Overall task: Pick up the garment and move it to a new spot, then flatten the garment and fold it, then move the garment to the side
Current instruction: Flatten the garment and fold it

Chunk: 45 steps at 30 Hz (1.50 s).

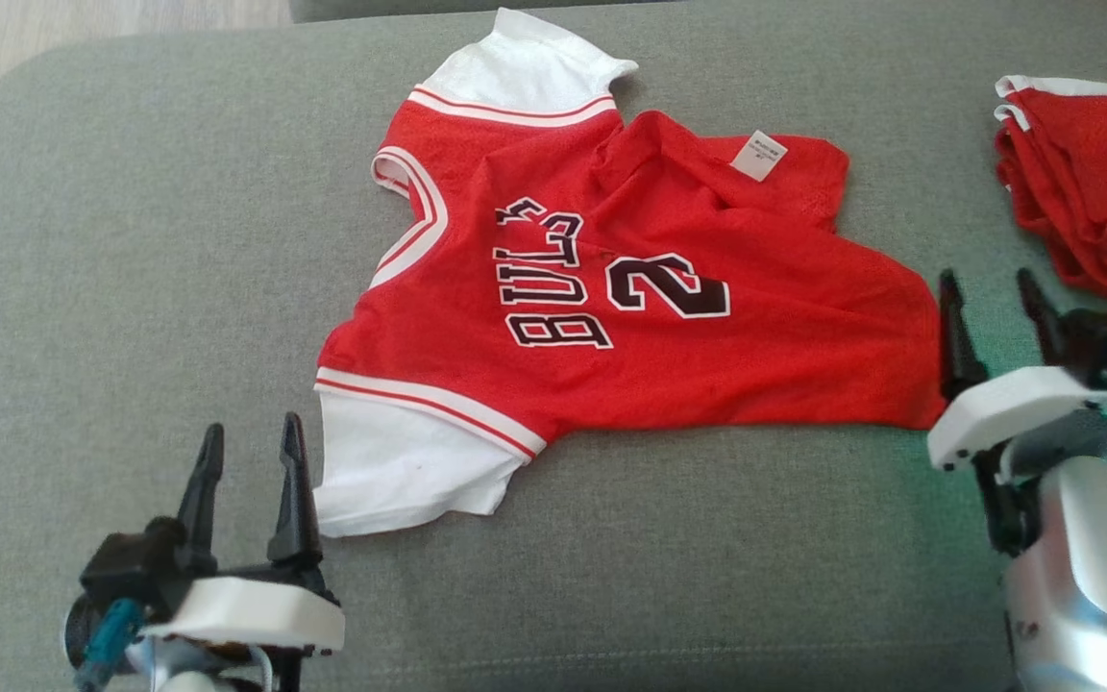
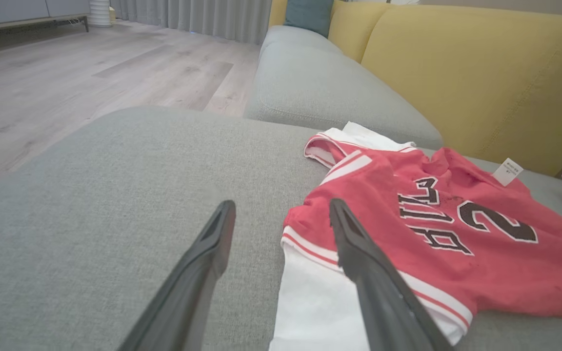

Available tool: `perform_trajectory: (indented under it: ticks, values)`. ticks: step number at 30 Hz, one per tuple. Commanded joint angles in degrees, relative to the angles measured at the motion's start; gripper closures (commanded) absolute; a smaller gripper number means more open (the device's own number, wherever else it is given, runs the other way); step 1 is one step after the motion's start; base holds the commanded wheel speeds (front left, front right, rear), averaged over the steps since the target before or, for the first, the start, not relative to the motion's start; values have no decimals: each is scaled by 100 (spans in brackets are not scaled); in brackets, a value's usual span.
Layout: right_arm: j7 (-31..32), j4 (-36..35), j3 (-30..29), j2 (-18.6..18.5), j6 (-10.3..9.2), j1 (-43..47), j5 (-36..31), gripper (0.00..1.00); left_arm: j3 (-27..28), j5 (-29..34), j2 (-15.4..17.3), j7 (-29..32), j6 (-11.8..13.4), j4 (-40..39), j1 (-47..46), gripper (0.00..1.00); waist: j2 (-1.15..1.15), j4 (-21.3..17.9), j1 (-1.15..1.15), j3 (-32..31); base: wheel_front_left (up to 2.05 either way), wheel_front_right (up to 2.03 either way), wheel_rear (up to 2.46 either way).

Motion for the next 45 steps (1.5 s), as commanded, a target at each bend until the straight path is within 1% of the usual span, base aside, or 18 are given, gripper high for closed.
perform_trajectory:
  ticks: [1,4,7,11,17,21,25,26,27,28,32,38,45]
  values:
    - [-80,-255,77,4,37,28,40,0,179,10,9,-70,-14,-116,-140,0,0,-14,0,-5,0,0,0]
    - [-156,-697,-105,12,37,207,91,0,120,-39,19,-35,-103,151,-219,0,0,-57,0,-12,0,0,0]
    - [-188,-1153,-274,9,37,367,95,0,102,-45,116,49,-194,505,-447,0,0,-118,0,-10,0,0,0]
    - [-128,-1693,-278,10,37,479,94,0,78,-102,256,364,-331,1103,-840,0,0,-243,0,13,0,0,0]
    - [16,-2154,111,58,37,531,223,0,37,-146,415,705,-472,1744,-1346,0,0,-378,0,128,0,0,0]
    - [53,-2226,428,99,37,519,344,0,-19,-184,480,873,-594,2093,-1615,0,0,-429,0,214,0,0,0]
    - [28,-2226,669,123,37,474,426,0,-70,-182,493,942,-627,2385,-1854,0,0,-467,0,293,0,0,0]
    - [16,-2219,717,127,37,460,443,0,-79,-179,497,943,-632,2453,-1911,52,0,-478,0,316,0,0,0]
    - [1,-2210,759,131,37,447,459,0,-96,-178,501,941,-653,2519,-1966,89,0,-488,0,337,0,0,0]
    - [-17,-2203,793,135,37,438,474,0,-115,-173,504,923,-676,2575,-2018,100,0,-497,0,356,0,0,0]
    - [-77,-2188,945,144,37,505,529,0,-157,-102,489,689,-648,2590,-2228,100,0,-517,0,430,0,0,0]
    - [-154,-2102,1214,150,37,799,788,0,-53,-46,544,200,-570,2597,-2602,100,0,-577,0,522,0,0,0]
    - [-329,-1903,1430,151,37,880,917,0,72,-42,568,-3,-520,2749,-2794,100,0,-643,0,502,0,0,0]
